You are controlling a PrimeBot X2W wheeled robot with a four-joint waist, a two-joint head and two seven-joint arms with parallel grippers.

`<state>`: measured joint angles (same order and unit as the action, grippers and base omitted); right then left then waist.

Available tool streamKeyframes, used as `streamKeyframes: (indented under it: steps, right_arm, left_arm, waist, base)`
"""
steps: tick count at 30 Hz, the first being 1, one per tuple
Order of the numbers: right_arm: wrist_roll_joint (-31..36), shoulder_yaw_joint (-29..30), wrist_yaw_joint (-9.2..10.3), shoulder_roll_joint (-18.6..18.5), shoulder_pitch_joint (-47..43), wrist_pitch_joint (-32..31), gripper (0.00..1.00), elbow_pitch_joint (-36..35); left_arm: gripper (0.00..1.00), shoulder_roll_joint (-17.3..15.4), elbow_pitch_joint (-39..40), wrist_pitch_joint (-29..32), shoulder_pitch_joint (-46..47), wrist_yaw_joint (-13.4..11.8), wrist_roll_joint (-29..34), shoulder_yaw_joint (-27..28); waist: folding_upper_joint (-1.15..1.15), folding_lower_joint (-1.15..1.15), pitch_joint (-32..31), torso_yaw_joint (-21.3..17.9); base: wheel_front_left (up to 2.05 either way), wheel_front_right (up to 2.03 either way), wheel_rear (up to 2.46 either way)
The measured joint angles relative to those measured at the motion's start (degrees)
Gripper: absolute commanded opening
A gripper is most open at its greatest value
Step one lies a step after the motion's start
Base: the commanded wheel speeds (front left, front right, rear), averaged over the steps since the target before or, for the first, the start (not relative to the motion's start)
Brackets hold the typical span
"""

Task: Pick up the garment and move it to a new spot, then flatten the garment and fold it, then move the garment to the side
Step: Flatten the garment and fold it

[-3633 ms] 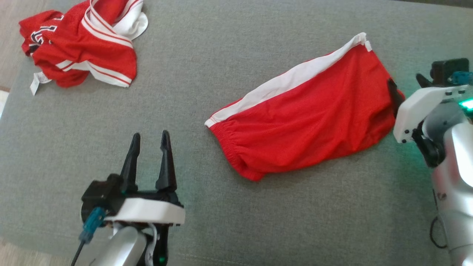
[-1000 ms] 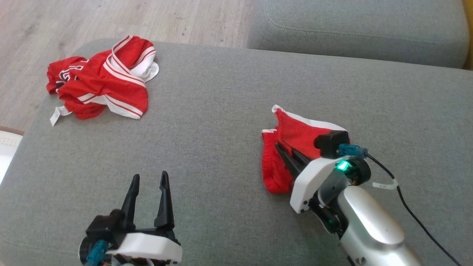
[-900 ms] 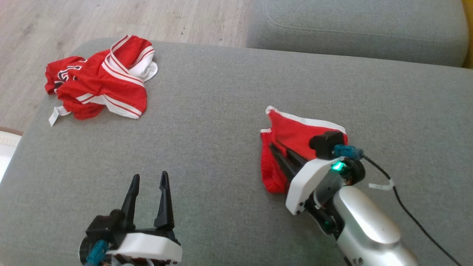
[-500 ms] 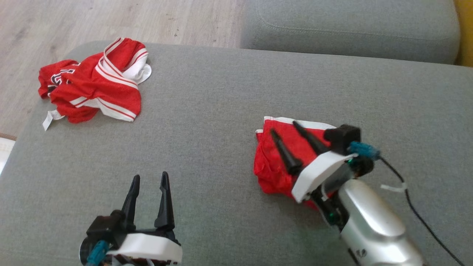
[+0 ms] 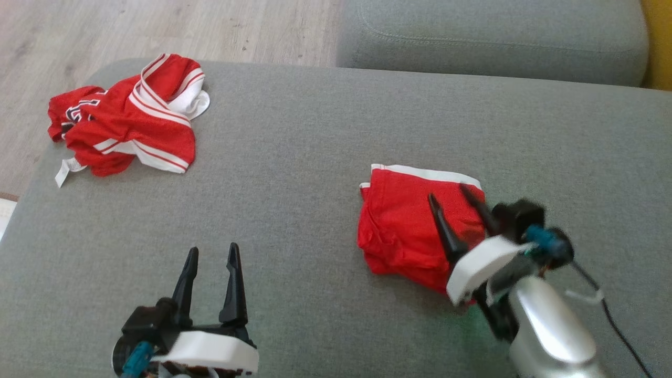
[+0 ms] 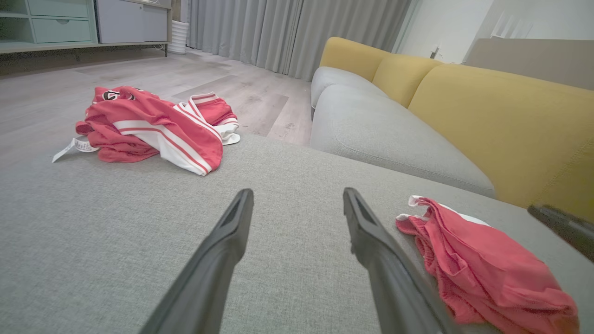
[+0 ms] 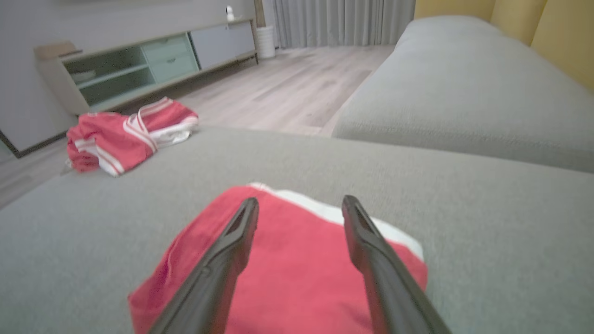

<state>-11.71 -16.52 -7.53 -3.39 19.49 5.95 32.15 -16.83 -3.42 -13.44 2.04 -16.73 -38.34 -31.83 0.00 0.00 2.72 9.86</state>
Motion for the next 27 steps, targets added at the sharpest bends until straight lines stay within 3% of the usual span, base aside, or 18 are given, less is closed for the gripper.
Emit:
streamKeyframes:
  steps: [4, 19, 27]
  right_arm:
    - [2.49, -2.68, 0.0, 0.01, -3.1, -0.93, 0.0, 0.42]
    - [0.57, -18.63, 0.0, 0.01, -2.59, -1.78, 0.0, 4.19]
    - [-2.1, -21.46, 0.0, 0.0, -0.59, -0.01, 0.0, 4.55]
  left_arm:
    - [1.0, -0.05, 0.11, 0.0, 0.01, -0.41, 0.0, 0.03]
    - [1.0, -0.05, 0.1, -0.32, 0.07, -0.41, -0.01, 0.25]
    - [1.0, -0.08, 0.1, -0.33, 0.07, -0.43, -0.01, 0.52]
  waist:
    - [0.0, 0.0, 0.49, 0.58]
    - [0.0, 0.0, 1.83, 2.82]
    - [0.0, 0.0, 1.77, 2.5]
  base:
    - [0.0, 0.0, 0.0]
    - [0.0, 0.0, 0.0]
    - [0.0, 0.0, 0.0]
